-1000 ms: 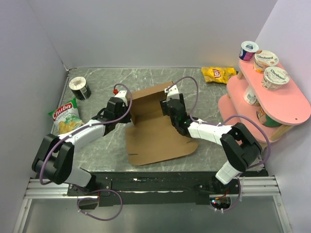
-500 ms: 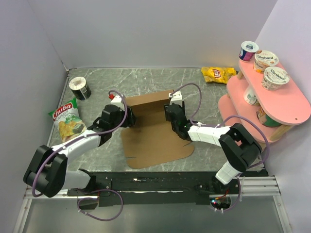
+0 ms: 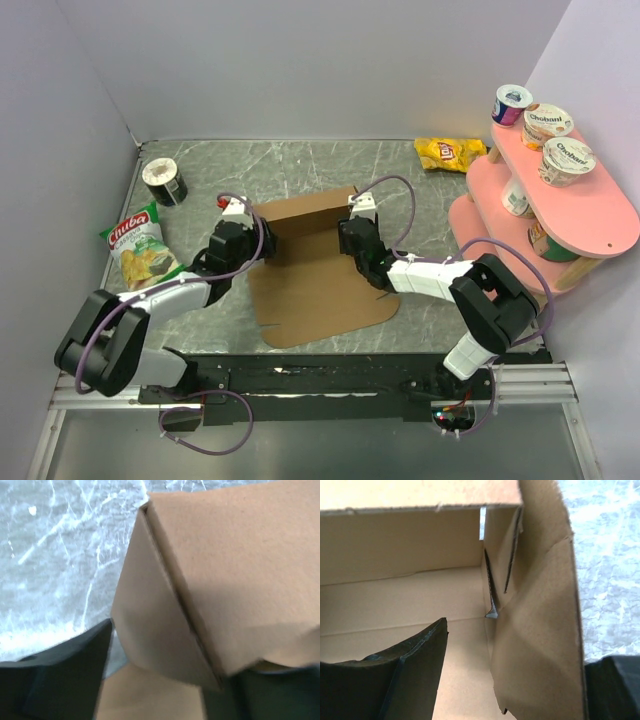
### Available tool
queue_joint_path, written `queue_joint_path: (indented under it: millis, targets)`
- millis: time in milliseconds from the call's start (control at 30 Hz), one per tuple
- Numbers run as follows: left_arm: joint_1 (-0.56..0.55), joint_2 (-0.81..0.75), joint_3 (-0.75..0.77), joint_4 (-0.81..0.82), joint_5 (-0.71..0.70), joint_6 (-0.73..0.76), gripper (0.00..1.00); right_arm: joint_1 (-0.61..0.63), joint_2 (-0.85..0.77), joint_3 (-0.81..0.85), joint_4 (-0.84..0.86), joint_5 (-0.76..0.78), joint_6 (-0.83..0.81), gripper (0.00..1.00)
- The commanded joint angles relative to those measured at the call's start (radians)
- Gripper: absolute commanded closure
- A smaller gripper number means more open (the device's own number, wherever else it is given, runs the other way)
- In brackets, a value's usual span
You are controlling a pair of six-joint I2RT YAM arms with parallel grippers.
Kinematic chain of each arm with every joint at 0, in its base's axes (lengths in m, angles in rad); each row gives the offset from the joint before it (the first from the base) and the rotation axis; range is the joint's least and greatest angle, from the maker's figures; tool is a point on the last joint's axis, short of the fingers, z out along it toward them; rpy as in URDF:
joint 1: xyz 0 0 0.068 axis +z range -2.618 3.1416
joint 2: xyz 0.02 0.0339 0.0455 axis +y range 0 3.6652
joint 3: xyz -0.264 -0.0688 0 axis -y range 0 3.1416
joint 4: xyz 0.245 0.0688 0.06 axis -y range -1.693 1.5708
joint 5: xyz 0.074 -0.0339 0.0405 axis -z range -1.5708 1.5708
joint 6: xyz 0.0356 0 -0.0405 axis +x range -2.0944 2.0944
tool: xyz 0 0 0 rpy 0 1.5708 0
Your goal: Fold the paper box
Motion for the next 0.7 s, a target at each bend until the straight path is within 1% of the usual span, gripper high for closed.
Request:
queue_joint_path:
  millis: [0,33,67,100,133,167,200,233,267,300,333,400,433,467,500,533,567,633,667]
  targets:
    - [-0.009,0.044,0.0,0.157,-0.035,0.027,0.39,-0.005,-0.04,0.0,-0.023,-0.037,0.021,0.42]
    - [-0.012,0.049,-0.001,0.163,-0.056,0.032,0.44,-0.006,-0.044,0.0,-0.031,-0.042,0.026,0.42]
    - [-0.015,0.051,-0.001,0.174,-0.072,0.042,0.56,-0.006,-0.055,-0.003,-0.035,-0.051,0.026,0.41]
    - [-0.02,0.049,-0.004,0.179,-0.086,0.047,0.61,-0.005,-0.064,-0.003,-0.041,-0.057,0.026,0.4]
    - [-0.021,0.049,-0.006,0.179,-0.107,0.05,0.65,-0.006,-0.072,-0.002,-0.057,-0.062,0.03,0.36]
    - [-0.023,0.044,-0.003,0.174,-0.115,0.053,0.73,-0.006,-0.089,-0.003,-0.064,-0.074,0.032,0.31]
    - [-0.023,0.043,0.002,0.151,-0.122,0.052,0.76,-0.006,-0.101,-0.002,-0.073,-0.092,0.03,0.27]
    - [-0.023,0.041,0.01,0.136,-0.129,0.05,0.8,-0.005,-0.13,0.0,-0.09,-0.109,0.012,0.15]
    - [-0.023,0.041,0.026,0.116,-0.15,0.041,0.86,-0.003,-0.151,0.004,-0.109,-0.149,0.006,0.1]
    - [-0.023,0.038,0.034,0.07,-0.162,0.033,0.88,-0.001,-0.177,0.007,-0.129,-0.178,-0.003,0.06]
    - [-0.023,0.035,0.045,0.049,-0.172,0.03,0.9,-0.001,-0.207,0.013,-0.185,-0.215,-0.011,0.05]
    - [-0.023,0.023,0.071,0.001,-0.19,0.025,0.92,-0.001,-0.321,0.03,-0.25,-0.31,-0.026,0.0]
    - [-0.023,0.018,0.082,-0.049,-0.195,0.027,0.92,0.0,-0.408,0.039,-0.297,-0.333,-0.029,0.0]
    - [-0.023,0.015,0.101,-0.07,-0.196,0.024,0.94,0.0,-0.452,0.05,-0.383,-0.352,-0.035,0.0]
    - [-0.018,0.003,0.109,-0.09,-0.193,0.022,0.94,0.0,-0.495,0.081,-0.435,-0.402,-0.051,0.0]
    - [-0.015,-0.005,0.12,-0.137,-0.184,0.021,0.94,0.0,-0.573,0.098,-0.475,-0.424,-0.063,0.0]
    - [-0.009,-0.011,0.138,-0.157,-0.17,0.018,0.94,0.002,-0.607,0.116,-0.548,-0.451,-0.071,0.0]
    - [0.009,-0.023,0.164,-0.214,-0.106,0.015,0.93,-0.001,-0.693,0.174,-0.609,-0.517,-0.082,0.0]
    - [0.019,-0.022,0.201,-0.284,-0.087,0.009,0.93,0.0,-0.716,0.217,-0.638,-0.549,-0.083,0.0]
